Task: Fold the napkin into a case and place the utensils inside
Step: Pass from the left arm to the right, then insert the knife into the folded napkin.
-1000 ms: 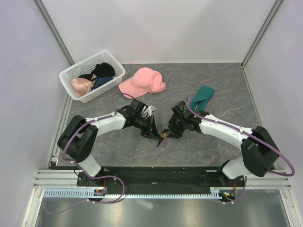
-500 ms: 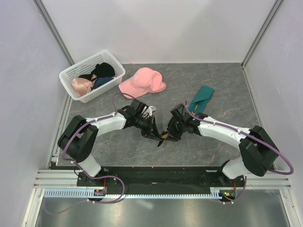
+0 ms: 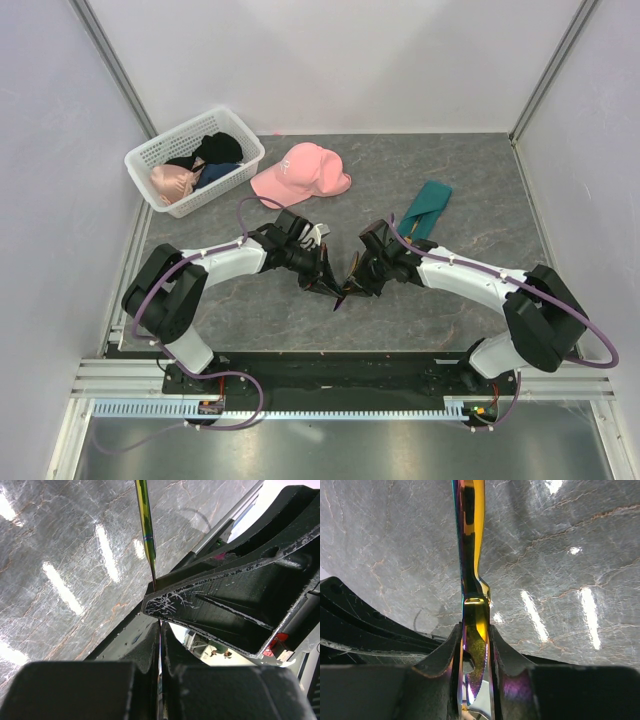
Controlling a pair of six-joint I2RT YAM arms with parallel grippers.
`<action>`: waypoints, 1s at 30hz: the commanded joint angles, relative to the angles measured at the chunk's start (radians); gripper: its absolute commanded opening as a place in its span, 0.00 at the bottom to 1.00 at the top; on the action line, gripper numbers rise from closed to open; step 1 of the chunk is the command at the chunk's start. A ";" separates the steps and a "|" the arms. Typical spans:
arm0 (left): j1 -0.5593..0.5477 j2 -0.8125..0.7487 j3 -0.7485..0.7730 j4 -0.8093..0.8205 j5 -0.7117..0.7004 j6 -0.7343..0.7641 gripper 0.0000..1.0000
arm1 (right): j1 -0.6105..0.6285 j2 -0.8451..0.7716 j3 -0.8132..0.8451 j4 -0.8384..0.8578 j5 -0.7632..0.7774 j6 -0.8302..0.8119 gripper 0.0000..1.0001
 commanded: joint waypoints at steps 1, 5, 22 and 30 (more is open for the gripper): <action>-0.005 -0.017 0.042 0.039 0.041 -0.015 0.03 | 0.004 -0.015 -0.004 0.006 0.012 -0.002 0.00; -0.005 -0.049 0.075 0.011 0.017 -0.003 0.29 | -0.008 -0.062 -0.010 -0.052 0.058 -0.040 0.00; -0.046 0.296 0.435 0.192 -0.054 -0.106 0.04 | -0.461 -0.234 0.114 -0.436 0.195 -0.615 0.00; -0.121 0.578 0.802 0.200 -0.103 -0.189 0.02 | -0.657 -0.042 0.211 -0.384 0.112 -0.898 0.00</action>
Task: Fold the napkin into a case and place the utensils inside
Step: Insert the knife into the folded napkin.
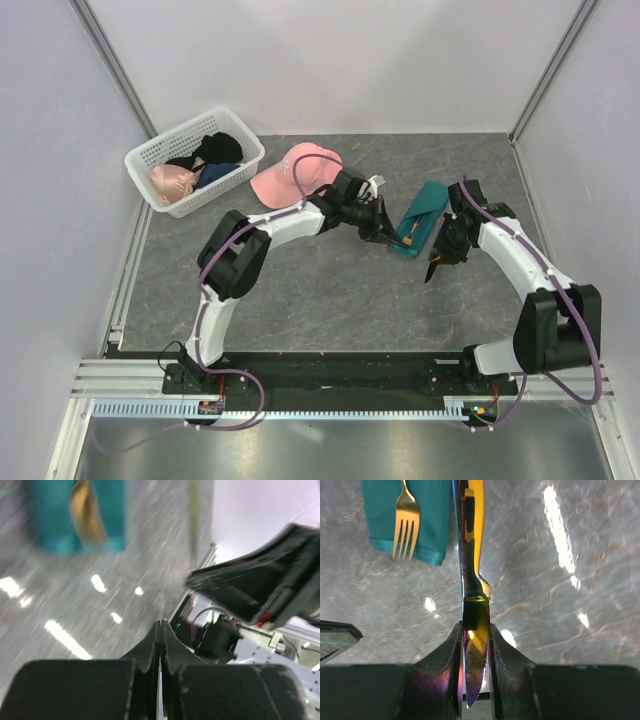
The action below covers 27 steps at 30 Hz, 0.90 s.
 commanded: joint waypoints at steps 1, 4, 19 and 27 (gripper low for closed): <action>-0.036 0.122 0.187 0.053 -0.033 -0.084 0.02 | -0.058 0.077 0.082 0.019 -0.045 -0.204 0.00; -0.045 0.189 0.267 0.050 -0.063 -0.107 0.02 | -0.081 0.111 0.102 0.019 -0.071 -0.236 0.00; -0.045 0.308 0.389 -0.027 -0.166 -0.101 0.02 | -0.085 0.215 0.136 0.025 -0.115 -0.241 0.00; -0.027 0.303 0.378 -0.077 -0.214 -0.110 0.02 | -0.083 0.234 0.151 0.024 -0.064 -0.218 0.00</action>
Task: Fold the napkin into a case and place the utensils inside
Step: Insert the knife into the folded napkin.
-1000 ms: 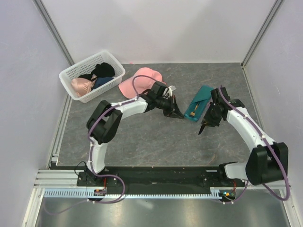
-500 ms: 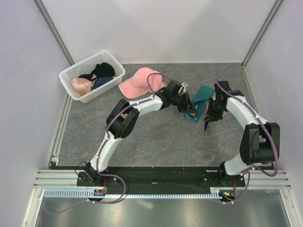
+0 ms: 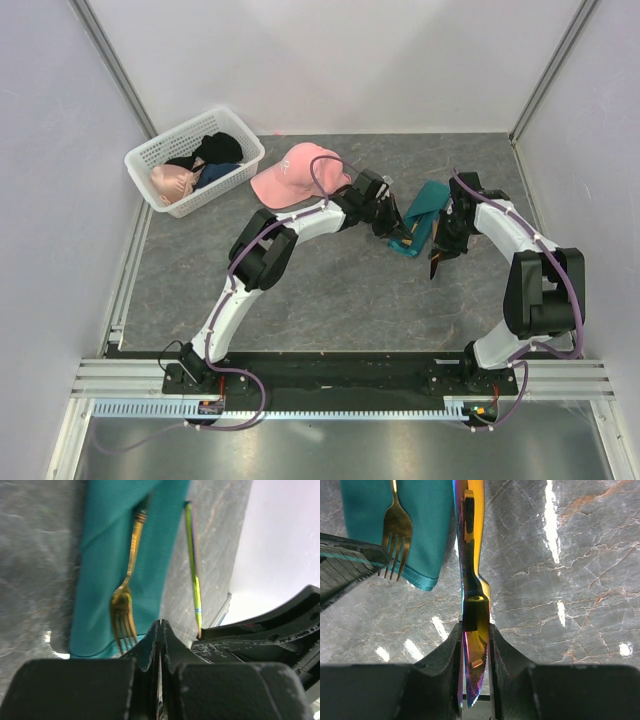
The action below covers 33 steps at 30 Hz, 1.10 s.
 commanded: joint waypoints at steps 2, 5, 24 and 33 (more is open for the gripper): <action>0.011 0.015 0.050 -0.049 -0.045 -0.026 0.02 | 0.003 0.009 0.049 0.013 0.033 0.024 0.00; 0.012 0.029 0.053 -0.055 -0.039 -0.031 0.02 | 0.011 0.017 0.059 0.010 0.049 0.024 0.00; 0.017 0.055 0.047 -0.074 -0.024 -0.017 0.02 | 0.055 0.126 0.145 0.004 0.099 0.125 0.00; 0.018 0.057 0.058 -0.074 0.005 -0.022 0.02 | 0.074 0.218 0.248 0.006 0.102 0.208 0.00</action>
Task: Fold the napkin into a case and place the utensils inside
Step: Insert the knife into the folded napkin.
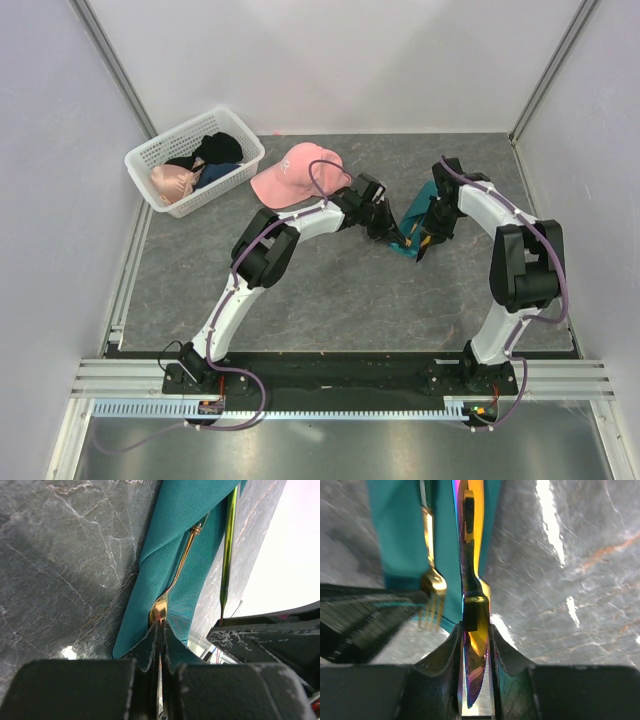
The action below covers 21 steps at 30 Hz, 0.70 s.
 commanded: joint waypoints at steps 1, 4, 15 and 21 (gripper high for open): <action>0.003 0.008 0.044 -0.012 0.021 -0.022 0.02 | 0.013 0.033 0.082 0.008 0.017 0.054 0.00; 0.009 0.001 0.050 -0.010 0.040 -0.034 0.02 | 0.016 0.057 0.102 0.010 0.019 0.068 0.00; 0.025 -0.006 0.073 -0.013 0.046 -0.034 0.02 | 0.018 0.120 0.137 0.039 0.074 0.101 0.00; 0.035 0.021 0.064 -0.061 0.032 -0.019 0.02 | 0.018 0.140 0.157 0.050 0.085 0.117 0.00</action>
